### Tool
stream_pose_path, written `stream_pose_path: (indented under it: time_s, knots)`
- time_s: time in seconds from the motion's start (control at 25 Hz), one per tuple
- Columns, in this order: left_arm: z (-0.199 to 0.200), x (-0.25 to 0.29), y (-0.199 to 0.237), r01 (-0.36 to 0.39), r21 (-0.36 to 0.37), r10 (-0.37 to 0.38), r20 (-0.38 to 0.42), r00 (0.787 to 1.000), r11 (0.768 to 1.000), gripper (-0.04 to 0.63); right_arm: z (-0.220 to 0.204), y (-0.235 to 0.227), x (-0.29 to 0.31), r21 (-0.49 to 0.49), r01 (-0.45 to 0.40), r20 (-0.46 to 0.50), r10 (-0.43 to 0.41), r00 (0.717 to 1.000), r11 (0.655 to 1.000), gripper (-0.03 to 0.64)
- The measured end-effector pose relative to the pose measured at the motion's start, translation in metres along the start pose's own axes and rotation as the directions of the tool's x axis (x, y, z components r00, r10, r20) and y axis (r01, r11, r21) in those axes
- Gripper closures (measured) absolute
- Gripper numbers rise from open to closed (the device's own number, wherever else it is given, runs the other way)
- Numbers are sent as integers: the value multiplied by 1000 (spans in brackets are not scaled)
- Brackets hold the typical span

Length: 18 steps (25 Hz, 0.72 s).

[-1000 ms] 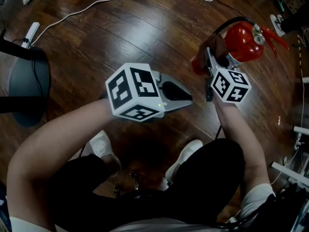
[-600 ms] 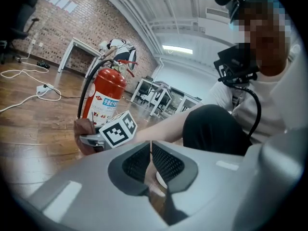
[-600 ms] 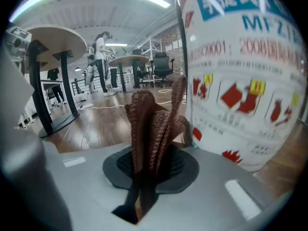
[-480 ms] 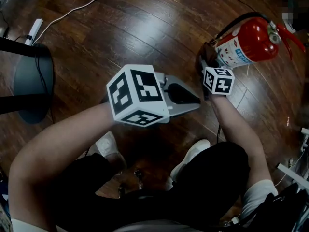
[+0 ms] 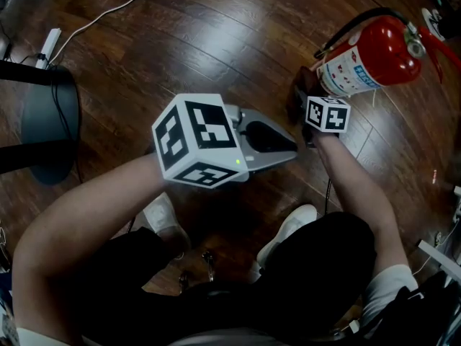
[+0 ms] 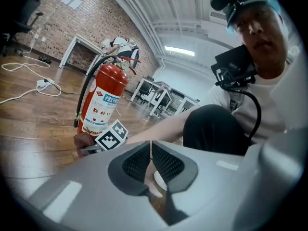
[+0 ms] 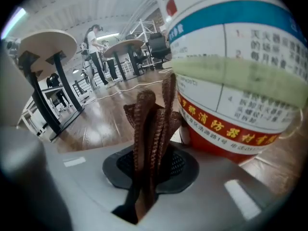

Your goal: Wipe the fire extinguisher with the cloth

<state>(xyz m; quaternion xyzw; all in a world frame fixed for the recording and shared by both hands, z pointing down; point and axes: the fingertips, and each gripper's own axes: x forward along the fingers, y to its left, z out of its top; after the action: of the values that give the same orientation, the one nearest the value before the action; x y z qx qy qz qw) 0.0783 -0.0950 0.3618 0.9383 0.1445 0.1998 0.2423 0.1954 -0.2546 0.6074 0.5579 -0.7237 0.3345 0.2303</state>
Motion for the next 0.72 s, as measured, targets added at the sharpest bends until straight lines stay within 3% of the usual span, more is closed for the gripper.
stream_pose_path:
  time_s: [0.32,0.52,0.72]
  knots:
    - [10,-4,-10,-1,40,1,-2,1000,999,581,43,50,-73,-175,-103,84,119,989,979,555]
    - [24,-16,-26,-21,98,19,21,1000,995,581,62,88,-169,-305,-139,124,184,975,942,554]
    - [36,-50,-57,-55,156,50,39,998,986,581,74,118,-278,-386,-121,178,202,963,915,554]
